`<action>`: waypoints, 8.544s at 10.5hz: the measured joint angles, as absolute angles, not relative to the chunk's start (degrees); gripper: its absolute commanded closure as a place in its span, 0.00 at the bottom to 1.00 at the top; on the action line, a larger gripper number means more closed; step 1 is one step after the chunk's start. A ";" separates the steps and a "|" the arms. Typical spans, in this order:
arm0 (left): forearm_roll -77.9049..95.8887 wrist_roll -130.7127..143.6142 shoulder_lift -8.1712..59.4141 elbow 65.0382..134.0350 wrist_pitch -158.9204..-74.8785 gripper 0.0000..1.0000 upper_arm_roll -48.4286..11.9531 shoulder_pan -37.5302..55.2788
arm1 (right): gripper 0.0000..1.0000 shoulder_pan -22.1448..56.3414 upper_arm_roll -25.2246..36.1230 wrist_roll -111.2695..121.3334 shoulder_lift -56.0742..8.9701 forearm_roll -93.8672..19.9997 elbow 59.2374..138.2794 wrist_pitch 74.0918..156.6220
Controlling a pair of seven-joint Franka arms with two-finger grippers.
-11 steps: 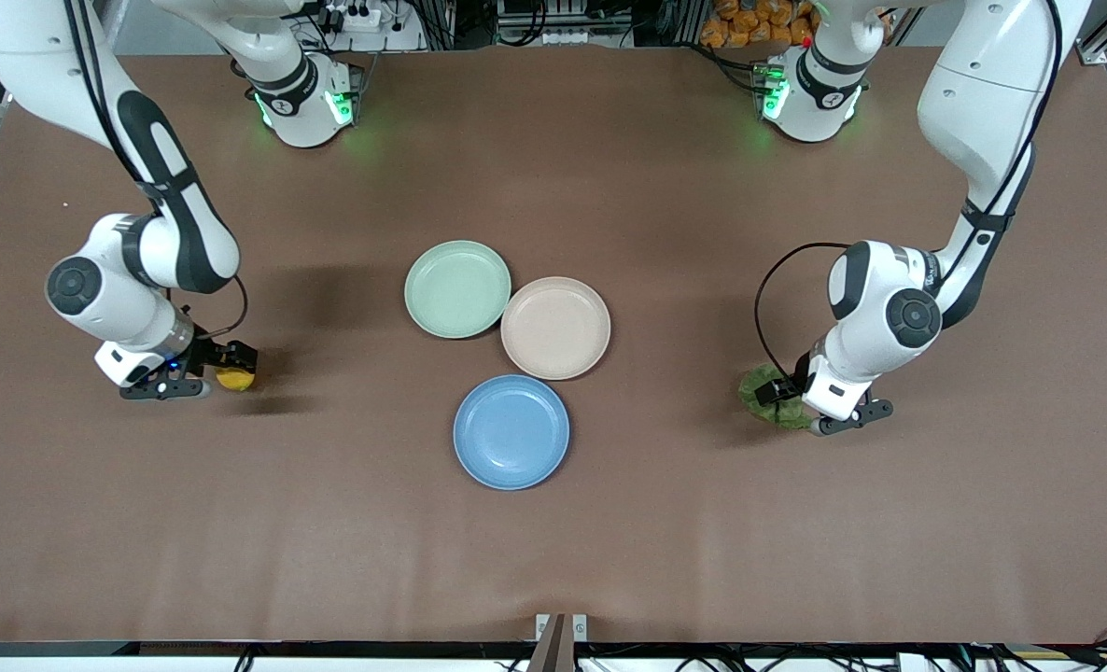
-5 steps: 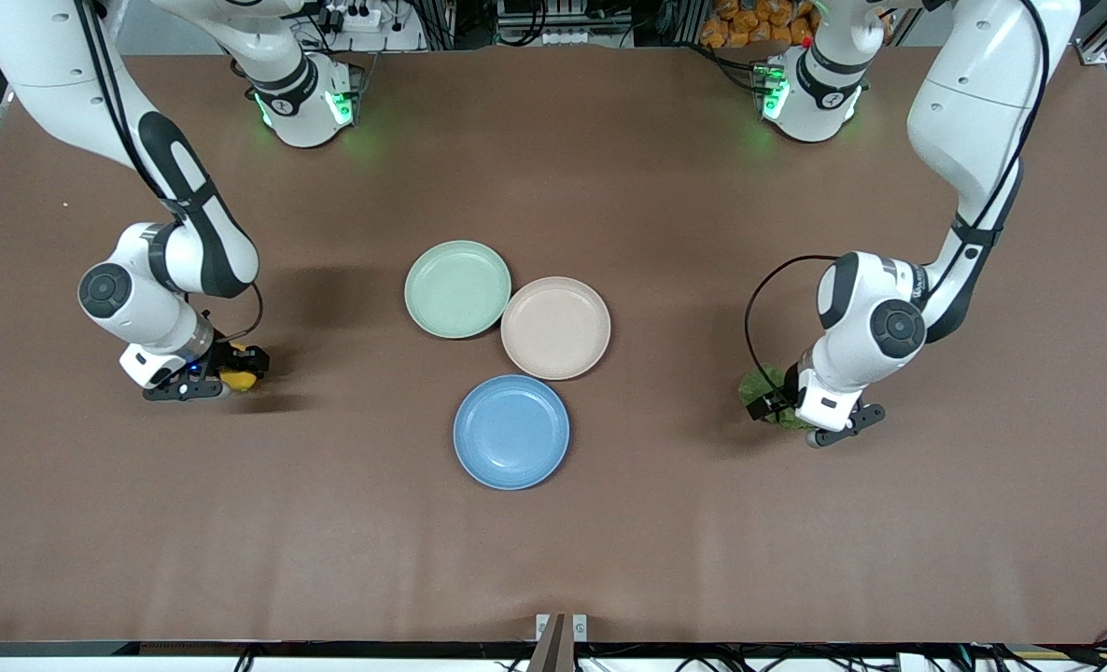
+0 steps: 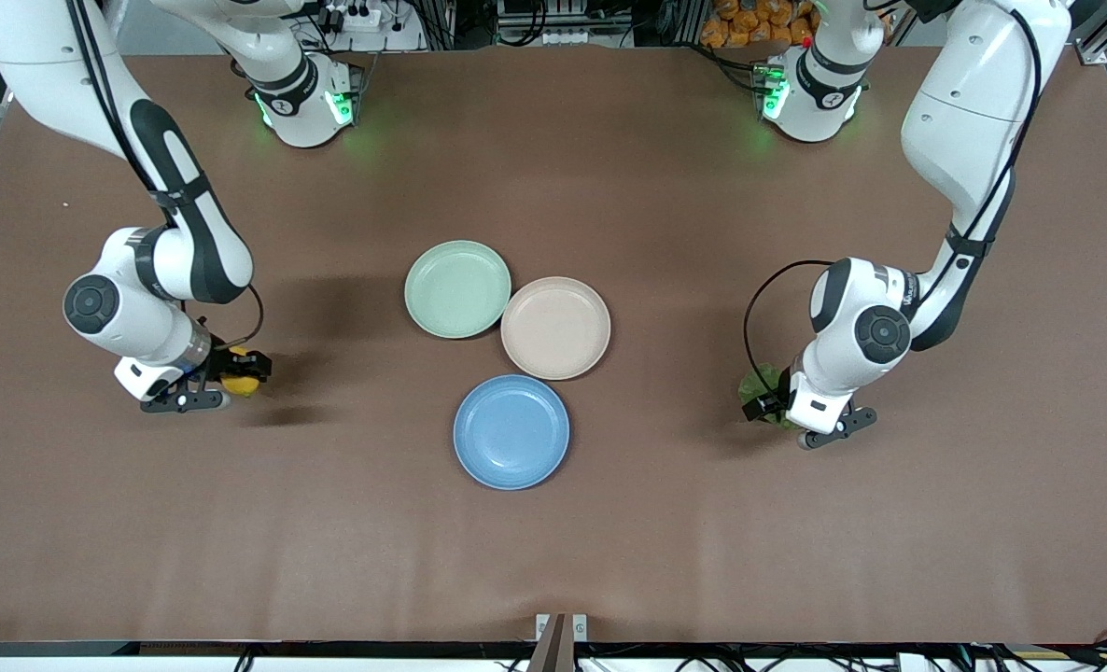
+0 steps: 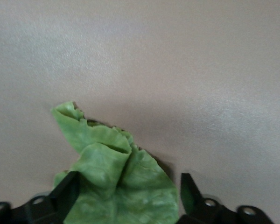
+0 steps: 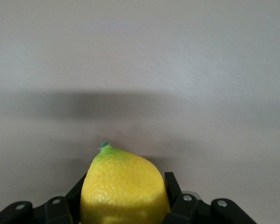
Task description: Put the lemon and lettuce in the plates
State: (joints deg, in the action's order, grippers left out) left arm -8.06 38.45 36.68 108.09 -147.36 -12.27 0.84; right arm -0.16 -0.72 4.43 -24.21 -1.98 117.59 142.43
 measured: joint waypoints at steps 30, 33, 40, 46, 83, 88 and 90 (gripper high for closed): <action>-9.16 59.56 27.37 106.58 -136.72 1.00 -29.30 6.45 | 0.00 20.91 -10.14 -33.39 -48.62 -1.85 87.85 159.44; -9.16 61.12 27.66 106.56 -136.72 1.00 -29.30 8.04 | 0.00 17.60 -13.11 -34.13 -46.10 -1.83 80.10 135.94; -9.16 62.47 27.68 104.46 -136.72 1.00 -29.29 8.21 | 0.00 8.63 -11.69 -26.85 -40.06 -1.08 78.59 112.78; -9.16 68.87 29.94 102.37 -136.72 0.46 -29.49 16.01 | 0.00 5.72 -2.67 -9.14 -30.16 -1.01 87.17 106.72; -18.15 40.32 23.71 96.68 -123.45 0.00 -25.32 -9.28 | 0.00 1.17 3.24 -0.20 -4.48 -1.99 83.24 84.36; -10.24 35.00 15.71 98.98 -112.79 0.00 -22.52 -7.74 | 0.00 1.16 3.34 -0.20 -4.55 -1.83 83.14 83.51; -6.41 27.98 11.44 101.78 -111.25 0.00 -14.80 -2.66 | 0.00 1.16 3.35 -0.20 -4.57 -1.82 83.12 83.47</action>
State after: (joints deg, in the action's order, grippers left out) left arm -6.41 27.98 11.44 101.78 -111.25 -14.80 -2.66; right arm 1.16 3.35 -0.20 -4.57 -1.82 83.12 83.47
